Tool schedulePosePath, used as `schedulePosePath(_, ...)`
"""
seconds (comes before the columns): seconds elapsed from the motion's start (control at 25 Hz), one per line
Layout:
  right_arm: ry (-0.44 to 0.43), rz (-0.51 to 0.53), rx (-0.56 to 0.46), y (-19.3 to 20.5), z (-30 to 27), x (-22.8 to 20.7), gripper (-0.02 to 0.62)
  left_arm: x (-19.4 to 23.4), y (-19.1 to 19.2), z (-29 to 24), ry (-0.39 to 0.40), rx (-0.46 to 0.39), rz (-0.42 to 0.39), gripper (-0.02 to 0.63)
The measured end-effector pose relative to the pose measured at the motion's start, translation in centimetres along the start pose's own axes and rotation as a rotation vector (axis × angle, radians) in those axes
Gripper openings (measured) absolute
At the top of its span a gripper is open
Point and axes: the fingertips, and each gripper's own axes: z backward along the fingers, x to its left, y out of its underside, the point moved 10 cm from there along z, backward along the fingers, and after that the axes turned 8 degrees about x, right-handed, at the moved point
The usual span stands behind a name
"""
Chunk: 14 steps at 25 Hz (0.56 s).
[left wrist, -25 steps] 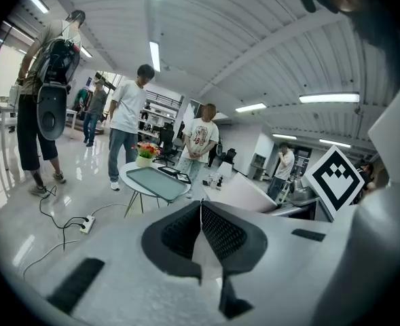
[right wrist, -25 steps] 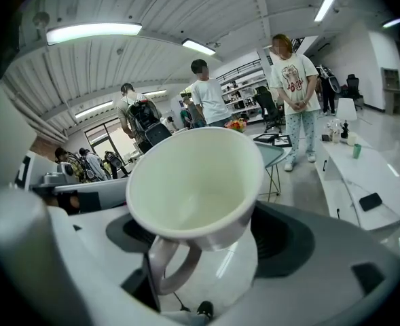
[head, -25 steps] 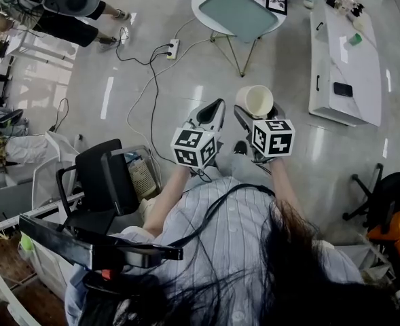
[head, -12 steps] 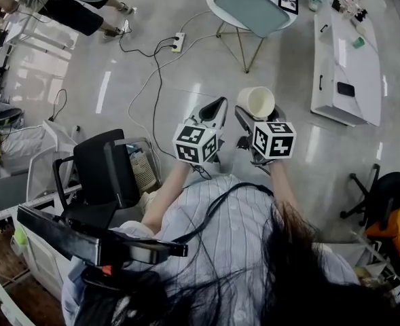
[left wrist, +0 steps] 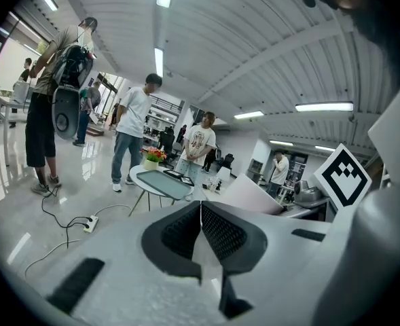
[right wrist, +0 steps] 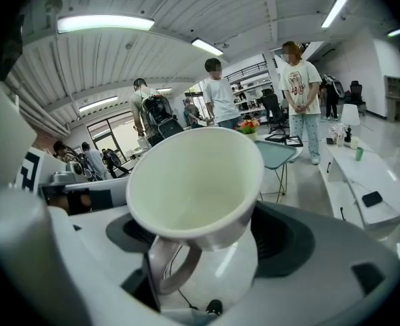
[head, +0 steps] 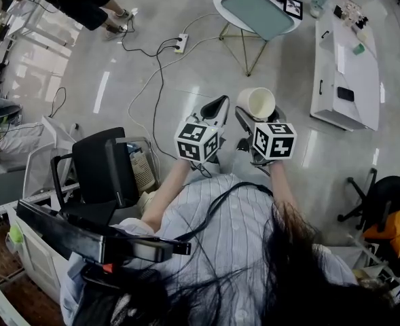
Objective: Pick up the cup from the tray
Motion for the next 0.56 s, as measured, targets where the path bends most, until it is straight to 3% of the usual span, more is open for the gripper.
schedulePosePath(0.56,0.030,-0.015,-0.007,0.0,0.8,-0.7,0.400,-0.4,-0.6,-1.1,0.034,-0.005,-0.010,0.015)
